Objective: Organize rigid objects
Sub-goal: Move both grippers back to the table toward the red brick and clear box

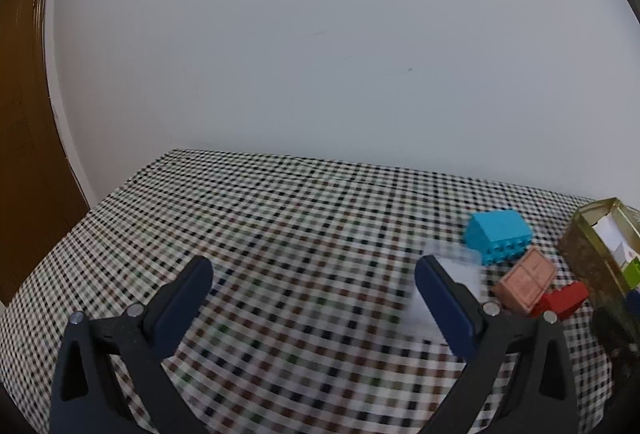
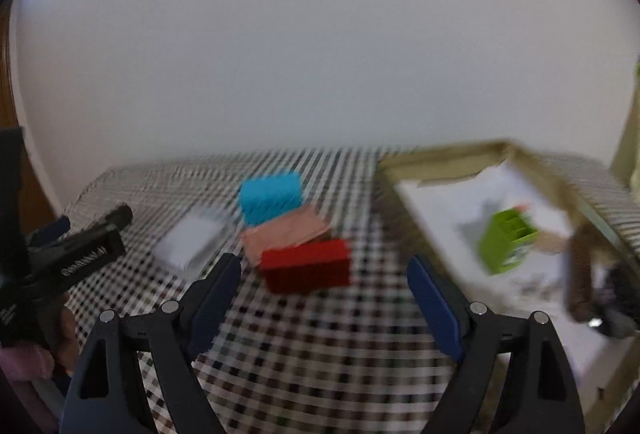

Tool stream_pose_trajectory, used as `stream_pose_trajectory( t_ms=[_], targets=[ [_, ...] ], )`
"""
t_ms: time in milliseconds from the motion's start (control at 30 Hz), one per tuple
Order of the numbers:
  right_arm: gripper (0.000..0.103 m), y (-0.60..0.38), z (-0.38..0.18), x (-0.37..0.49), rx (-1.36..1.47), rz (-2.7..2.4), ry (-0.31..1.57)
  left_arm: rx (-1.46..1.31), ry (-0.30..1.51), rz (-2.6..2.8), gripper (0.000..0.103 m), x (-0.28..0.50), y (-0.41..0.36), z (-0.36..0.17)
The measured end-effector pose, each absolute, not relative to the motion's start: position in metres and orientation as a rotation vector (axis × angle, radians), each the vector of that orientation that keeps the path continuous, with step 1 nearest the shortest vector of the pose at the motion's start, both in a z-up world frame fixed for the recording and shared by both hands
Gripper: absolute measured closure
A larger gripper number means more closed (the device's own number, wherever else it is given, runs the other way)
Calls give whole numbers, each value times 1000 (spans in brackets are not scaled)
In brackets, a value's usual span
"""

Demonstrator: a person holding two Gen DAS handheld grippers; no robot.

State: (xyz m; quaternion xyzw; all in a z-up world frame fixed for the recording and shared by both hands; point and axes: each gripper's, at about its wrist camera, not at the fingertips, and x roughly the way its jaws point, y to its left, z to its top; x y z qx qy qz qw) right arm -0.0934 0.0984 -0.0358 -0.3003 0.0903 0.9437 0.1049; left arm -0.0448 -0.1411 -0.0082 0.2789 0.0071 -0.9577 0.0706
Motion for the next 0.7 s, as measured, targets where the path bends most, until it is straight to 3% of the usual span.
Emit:
stream_pose_trajectory(
  t_ms=[533,567,600,633,700],
  targets=[
    [16,101,-69,-144,-1241,2710,309,915,19,-2872,1,-69,-137,-16],
    [18,102,-69,-142,-1238,2719,326,918,16,-2871,1,-69,-136,-17],
    [29,104,-68,-139,-1228,2722,348,922,14,-2869,1,-70,-135,-18],
    [33,107,-67,-136,-1216,2722,366,925,14,-2869,1,-70,-135,-18],
    [33,113,-67,-129,-1201,2743,407,924,20,-2873,1,-70,-134,-19]
  ],
)
